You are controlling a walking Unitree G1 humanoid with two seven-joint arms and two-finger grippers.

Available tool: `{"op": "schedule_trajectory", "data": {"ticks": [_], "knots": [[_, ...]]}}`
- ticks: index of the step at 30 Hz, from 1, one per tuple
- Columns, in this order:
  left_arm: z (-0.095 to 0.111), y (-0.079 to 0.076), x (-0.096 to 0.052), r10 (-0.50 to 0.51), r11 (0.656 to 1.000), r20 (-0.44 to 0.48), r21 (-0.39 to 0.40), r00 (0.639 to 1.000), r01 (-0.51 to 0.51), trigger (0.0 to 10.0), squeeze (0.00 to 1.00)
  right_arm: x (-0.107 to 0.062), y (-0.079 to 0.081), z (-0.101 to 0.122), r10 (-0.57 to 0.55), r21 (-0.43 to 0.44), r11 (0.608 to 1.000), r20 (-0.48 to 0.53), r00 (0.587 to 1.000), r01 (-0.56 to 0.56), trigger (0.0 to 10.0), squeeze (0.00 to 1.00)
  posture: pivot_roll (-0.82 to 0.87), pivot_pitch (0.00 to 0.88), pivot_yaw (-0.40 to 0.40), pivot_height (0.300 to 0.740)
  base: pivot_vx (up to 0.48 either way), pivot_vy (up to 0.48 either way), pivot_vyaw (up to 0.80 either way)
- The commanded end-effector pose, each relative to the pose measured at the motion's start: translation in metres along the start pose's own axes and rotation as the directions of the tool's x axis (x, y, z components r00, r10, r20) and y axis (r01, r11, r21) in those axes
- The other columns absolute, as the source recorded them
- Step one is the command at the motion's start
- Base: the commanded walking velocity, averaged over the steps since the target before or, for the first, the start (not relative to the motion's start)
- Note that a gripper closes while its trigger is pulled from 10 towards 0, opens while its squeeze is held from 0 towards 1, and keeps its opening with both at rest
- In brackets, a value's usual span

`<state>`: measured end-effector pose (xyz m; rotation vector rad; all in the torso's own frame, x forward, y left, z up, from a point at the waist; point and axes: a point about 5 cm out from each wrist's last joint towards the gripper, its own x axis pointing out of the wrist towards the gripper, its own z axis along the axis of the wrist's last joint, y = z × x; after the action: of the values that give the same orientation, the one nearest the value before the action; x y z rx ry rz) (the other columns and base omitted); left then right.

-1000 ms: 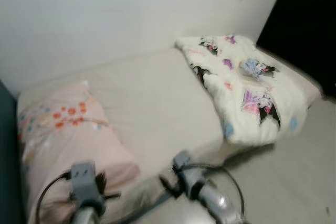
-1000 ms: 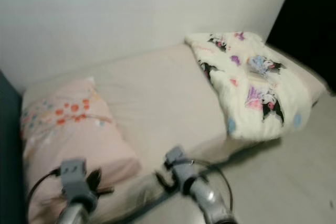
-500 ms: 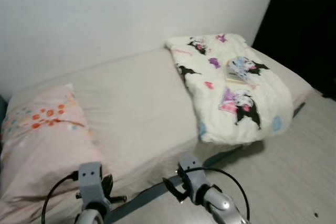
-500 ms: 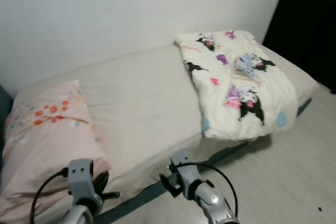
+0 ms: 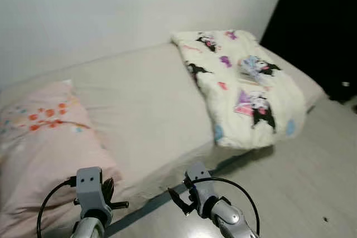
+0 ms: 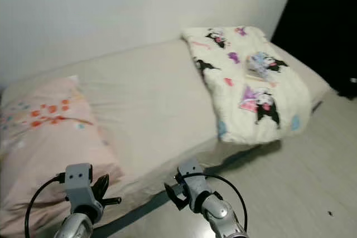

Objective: Clean up the room

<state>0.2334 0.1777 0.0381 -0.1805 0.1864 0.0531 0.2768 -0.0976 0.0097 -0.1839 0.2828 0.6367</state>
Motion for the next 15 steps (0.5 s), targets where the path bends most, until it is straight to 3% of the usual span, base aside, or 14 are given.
{"op": "schedule_trajectory", "data": {"ticks": [1,6,15], "knots": [[-0.0059,-0.0006,-0.0049,0.002,1.0,-0.013,-0.006,1.0,-0.003,10.0,0.0,-0.0038,-0.002,-0.0055,-0.012,0.014,1.0,-0.017,1.0,0.012,10.0,0.0,0.05,0.117,-0.057,0.74,0.0,0.0,0.0],[-0.0075,-0.0005,-0.0056,0.005,1.0,-0.019,-0.011,1.0,-0.005,10.0,0.0,-0.0028,-0.0022,-0.0035,-0.007,-0.003,1.0,-0.011,1.0,0.007,10.0,0.0,0.05,0.112,-0.058,0.74,0.0,0.0,0.0],[-0.0034,-0.0034,-0.0021,-0.011,1.0,-0.015,-0.023,1.0,0.011,10.0,0.0,-0.0025,-0.0008,-0.0012,0.008,-0.02,1.0,0.005,1.0,-0.008,10.0,0.0,0.05,0.094,-0.056,0.74,0.0,0.0,0.8]]}}
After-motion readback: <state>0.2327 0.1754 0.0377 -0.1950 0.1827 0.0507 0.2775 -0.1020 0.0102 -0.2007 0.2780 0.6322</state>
